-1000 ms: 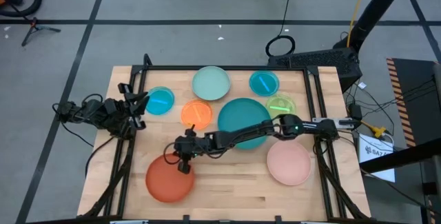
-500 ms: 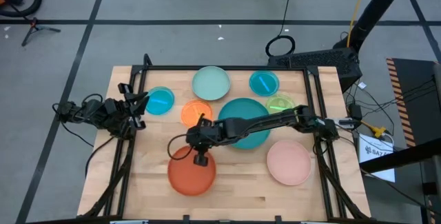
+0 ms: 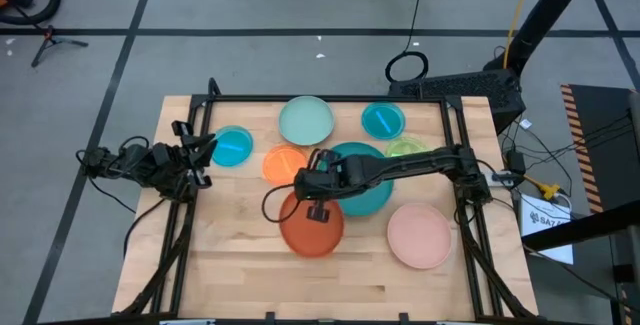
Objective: Stack plastic plates
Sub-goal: Stack the dark orange plate on top of the dark blue plate, then stack the pink plate on top of the dark orange plate
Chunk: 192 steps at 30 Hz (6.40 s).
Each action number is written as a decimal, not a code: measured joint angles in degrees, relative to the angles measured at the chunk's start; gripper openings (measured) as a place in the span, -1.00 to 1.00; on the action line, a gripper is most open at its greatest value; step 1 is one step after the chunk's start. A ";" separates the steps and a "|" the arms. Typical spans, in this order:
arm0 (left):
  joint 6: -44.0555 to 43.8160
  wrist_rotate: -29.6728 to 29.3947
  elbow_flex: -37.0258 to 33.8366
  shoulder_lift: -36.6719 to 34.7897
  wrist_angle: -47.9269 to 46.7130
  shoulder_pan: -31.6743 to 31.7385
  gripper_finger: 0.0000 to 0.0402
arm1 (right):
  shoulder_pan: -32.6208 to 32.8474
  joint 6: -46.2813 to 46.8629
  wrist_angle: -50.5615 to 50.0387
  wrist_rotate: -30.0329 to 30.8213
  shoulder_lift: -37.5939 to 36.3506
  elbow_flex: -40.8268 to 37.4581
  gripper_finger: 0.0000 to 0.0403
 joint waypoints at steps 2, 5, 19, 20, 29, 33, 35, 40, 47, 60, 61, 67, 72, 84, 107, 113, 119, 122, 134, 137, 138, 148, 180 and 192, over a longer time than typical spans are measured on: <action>0.00 0.02 0.00 0.02 -0.02 0.00 -0.60 | -0.29 0.69 -2.17 0.90 -1.43 0.00 -1.00; -0.27 0.02 0.00 0.00 0.00 0.01 -0.60 | -0.73 1.34 -5.45 3.46 -3.73 0.00 -1.00; -1.05 0.07 0.00 0.02 0.06 -0.04 -0.60 | -2.39 -0.55 6.55 8.97 -22.29 -20.33 -1.00; -1.03 0.07 0.00 0.00 0.10 -0.04 -0.60 | -2.70 -0.57 10.16 8.93 -24.67 -24.49 -1.00; -0.69 0.07 0.00 0.00 0.33 -0.04 -0.60 | -9.49 5.07 37.32 8.70 -43.82 -59.76 -1.00; -0.66 0.07 0.00 0.00 0.33 -0.04 -0.60 | -13.29 9.02 45.43 8.49 -49.35 -71.86 -1.00; -0.66 0.07 0.00 0.00 0.33 -0.04 -0.60 | -15.16 11.03 48.66 8.48 -50.95 -76.47 -1.00; -0.68 0.07 0.00 0.00 0.33 -0.05 -0.60 | -18.46 14.93 56.07 8.42 -52.07 -84.38 -1.00; 0.54 0.07 0.00 0.00 0.32 -0.04 -0.60 | -20.18 16.26 58.65 6.94 -52.07 -87.67 -1.00; 0.83 0.04 0.00 0.01 0.30 -0.04 -0.60 | -18.99 17.47 58.88 4.25 -49.44 -87.71 -1.00; 0.83 0.06 0.00 0.00 0.28 -0.04 -0.60 | -18.96 17.74 58.98 4.34 -48.97 -87.71 -1.00; 0.82 0.04 0.00 0.00 0.26 -0.05 -0.60 | -18.96 17.89 58.65 4.42 -46.02 -87.71 -0.98; 0.81 0.04 0.00 0.00 0.26 -0.05 -0.60 | -18.94 18.55 58.73 4.46 -44.15 -87.71 -0.91; 0.83 0.00 0.00 0.00 0.26 -0.06 -0.60 | -18.91 18.99 58.71 5.65 -43.89 -87.71 -0.50; 2.18 -0.02 0.00 0.02 0.28 -0.04 -0.60 | -7.90 23.52 49.26 2.44 -47.72 -69.59 -0.43; 2.14 -0.02 -0.01 0.02 0.29 -0.04 -0.60 | -1.18 31.25 39.43 -0.54 -42.71 -61.62 -0.43; 1.90 -0.02 -0.02 0.02 0.30 -0.05 -0.60 | 3.28 42.23 24.32 -9.80 -35.03 -51.22 -0.43; 1.75 0.00 -0.02 0.02 0.28 -0.06 -0.60 | 5.07 47.86 14.95 -14.84 -30.83 -45.83 -0.43; 1.97 0.00 -0.02 0.02 0.02 -0.05 -0.60 | 12.39 67.12 1.75 -28.75 -17.45 -41.75 -0.43; 1.96 0.00 -0.01 0.02 0.04 -0.05 -0.60 | 13.63 68.05 0.56 -30.19 -14.49 -41.75 -0.43; 1.92 0.00 -0.02 0.02 0.02 -0.06 -0.60 | 13.91 68.10 0.44 -30.70 -13.69 -41.75 -0.43; 1.97 0.00 -0.02 0.02 0.03 -0.04 -0.60 | 14.81 67.49 -0.95 -31.81 -9.90 -41.75 -0.43; 2.14 0.00 -0.02 0.02 0.04 -0.05 -0.60 | 14.86 68.85 -1.49 -34.97 -5.80 -41.79 -0.92; 2.12 0.00 -0.02 0.02 0.04 -0.05 -0.60 | 14.86 68.94 -10.82 -34.75 -13.09 -41.79 -0.97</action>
